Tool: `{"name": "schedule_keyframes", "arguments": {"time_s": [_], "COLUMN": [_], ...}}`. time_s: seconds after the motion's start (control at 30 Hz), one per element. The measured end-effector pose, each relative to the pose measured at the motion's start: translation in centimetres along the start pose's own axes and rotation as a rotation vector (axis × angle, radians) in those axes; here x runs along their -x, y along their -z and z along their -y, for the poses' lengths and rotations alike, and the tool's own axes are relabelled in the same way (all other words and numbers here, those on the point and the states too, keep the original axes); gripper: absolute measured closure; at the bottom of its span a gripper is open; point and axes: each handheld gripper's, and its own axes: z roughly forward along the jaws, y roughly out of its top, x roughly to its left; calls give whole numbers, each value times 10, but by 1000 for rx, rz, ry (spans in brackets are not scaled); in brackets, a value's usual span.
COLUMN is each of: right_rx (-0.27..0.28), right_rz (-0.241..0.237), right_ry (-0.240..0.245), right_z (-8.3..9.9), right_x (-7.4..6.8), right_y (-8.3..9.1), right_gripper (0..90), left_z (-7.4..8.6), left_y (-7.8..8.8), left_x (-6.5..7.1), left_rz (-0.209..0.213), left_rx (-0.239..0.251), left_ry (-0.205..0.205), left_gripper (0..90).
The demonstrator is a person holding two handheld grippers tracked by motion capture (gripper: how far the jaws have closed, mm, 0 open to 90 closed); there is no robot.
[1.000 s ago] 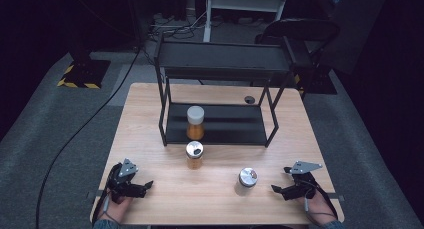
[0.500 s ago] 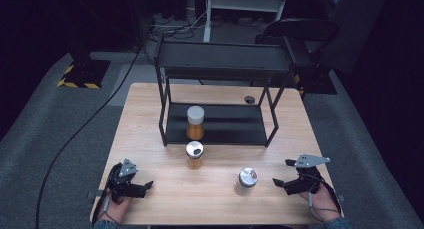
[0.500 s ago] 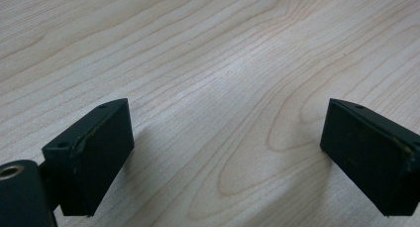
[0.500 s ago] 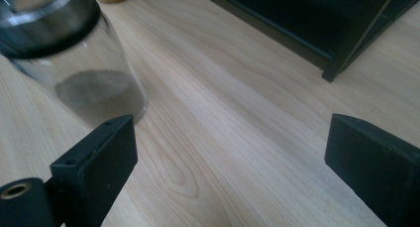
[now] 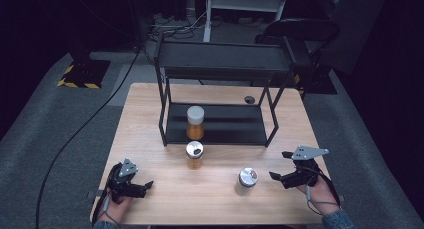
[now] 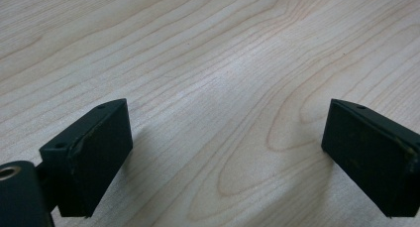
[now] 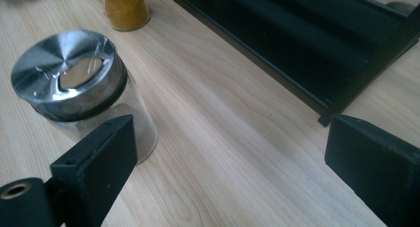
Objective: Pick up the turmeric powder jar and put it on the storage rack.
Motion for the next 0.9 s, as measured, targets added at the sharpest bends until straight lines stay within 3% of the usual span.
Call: {"name": "schedule_keyframes", "arguments": {"time_s": [0.4,0.9], "right_rx": [7,34], "right_rz": [-4,1], "right_ry": [46,67], "right_z": [-29,-45], "right_x": [-4,-4], "right_y": [-1,0], "right_gripper": [59,59], "left_z": [0,-1], "left_y": [0,0], "left_x": [0,0], "left_rz": [0,-1], "left_rx": [-1,-1], "left_ry": [0,0], "left_gripper": [50,47]}}
